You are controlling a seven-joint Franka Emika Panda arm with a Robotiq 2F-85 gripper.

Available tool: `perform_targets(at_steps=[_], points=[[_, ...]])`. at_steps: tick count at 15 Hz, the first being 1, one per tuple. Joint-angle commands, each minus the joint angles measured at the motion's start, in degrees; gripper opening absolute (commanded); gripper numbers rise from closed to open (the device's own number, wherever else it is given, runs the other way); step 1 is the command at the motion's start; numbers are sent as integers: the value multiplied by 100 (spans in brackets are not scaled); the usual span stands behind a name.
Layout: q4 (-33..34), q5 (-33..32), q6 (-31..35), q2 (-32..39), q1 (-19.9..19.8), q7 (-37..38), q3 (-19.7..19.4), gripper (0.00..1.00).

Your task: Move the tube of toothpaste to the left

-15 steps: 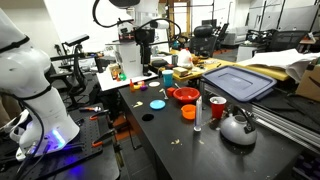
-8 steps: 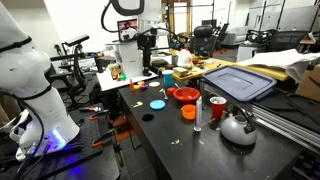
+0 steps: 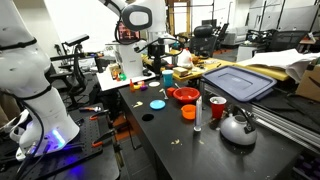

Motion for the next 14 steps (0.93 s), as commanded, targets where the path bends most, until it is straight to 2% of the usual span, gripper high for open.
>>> perform_targets(at_steps=[1,8,14], points=[[409,-319,299,548,-46,303,-96,100],[1377,-577,229,1468,-144,109,-459,100],[2076,-1109,168,1985,-138,97,-724,100]])
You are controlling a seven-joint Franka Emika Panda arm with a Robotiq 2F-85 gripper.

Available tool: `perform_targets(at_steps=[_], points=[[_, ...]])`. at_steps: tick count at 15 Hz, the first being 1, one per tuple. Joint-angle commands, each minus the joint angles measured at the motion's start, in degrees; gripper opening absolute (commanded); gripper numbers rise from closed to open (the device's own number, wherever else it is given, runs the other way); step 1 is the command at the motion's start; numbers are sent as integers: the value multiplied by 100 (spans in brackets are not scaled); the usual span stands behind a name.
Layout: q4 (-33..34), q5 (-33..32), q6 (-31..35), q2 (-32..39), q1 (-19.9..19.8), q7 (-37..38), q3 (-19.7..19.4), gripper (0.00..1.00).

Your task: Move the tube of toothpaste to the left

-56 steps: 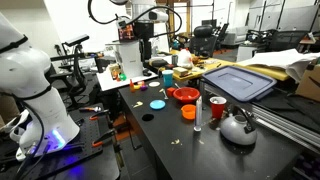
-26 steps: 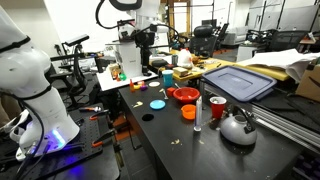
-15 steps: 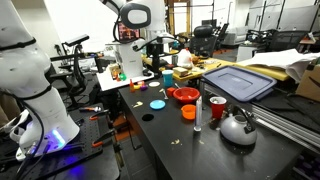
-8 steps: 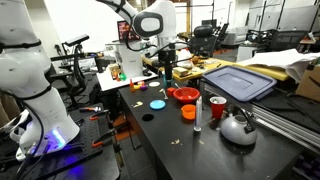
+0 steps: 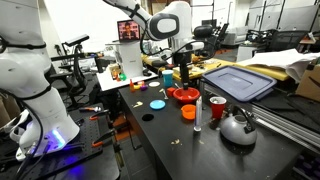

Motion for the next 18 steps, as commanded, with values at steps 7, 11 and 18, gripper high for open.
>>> perform_targets(at_steps=[7,11,18], points=[[353,-684,-216,162,24,-105,-226,100],[368,-936,-255,153,10,-323,-230,100],[535,-1142,-266,279,-123,-1094,-211,100]])
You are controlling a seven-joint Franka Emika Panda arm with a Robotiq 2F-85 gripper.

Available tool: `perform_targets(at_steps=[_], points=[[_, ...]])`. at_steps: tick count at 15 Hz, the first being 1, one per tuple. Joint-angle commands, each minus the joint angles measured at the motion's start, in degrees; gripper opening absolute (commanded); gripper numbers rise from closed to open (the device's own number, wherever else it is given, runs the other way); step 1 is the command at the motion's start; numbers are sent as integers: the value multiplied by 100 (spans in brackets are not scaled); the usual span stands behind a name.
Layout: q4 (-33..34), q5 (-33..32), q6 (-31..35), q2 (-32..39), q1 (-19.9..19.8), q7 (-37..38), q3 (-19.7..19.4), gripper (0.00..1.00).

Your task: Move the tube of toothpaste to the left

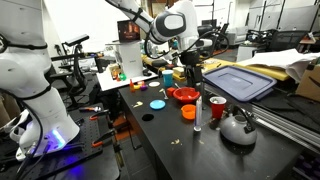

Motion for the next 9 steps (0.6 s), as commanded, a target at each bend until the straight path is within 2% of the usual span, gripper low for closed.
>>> perform_targets(at_steps=[1,4,9], points=[[208,-38,-227,51,-107,-546,36,100],[422,137,-338,238,-243,-1089,112,100],[787,213,-612,570,-354,-1580,154,100]])
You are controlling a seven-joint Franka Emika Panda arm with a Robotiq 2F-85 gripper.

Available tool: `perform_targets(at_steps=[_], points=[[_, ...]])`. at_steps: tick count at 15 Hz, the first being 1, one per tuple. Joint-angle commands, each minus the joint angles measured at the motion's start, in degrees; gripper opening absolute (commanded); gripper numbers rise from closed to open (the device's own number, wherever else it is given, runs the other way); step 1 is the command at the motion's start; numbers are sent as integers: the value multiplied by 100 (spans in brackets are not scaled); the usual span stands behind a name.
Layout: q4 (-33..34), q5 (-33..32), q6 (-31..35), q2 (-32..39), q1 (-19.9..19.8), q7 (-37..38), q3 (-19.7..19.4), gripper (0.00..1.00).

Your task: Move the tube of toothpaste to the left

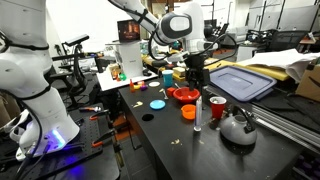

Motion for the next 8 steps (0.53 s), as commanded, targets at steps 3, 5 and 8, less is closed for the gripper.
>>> perform_targets(at_steps=[3,5,8], points=[[580,143,-490,386,-175,-520,144,100],[692,136,-569,472,-202,-598,175,100],[852,191,-698,583,-252,-733,231,100]])
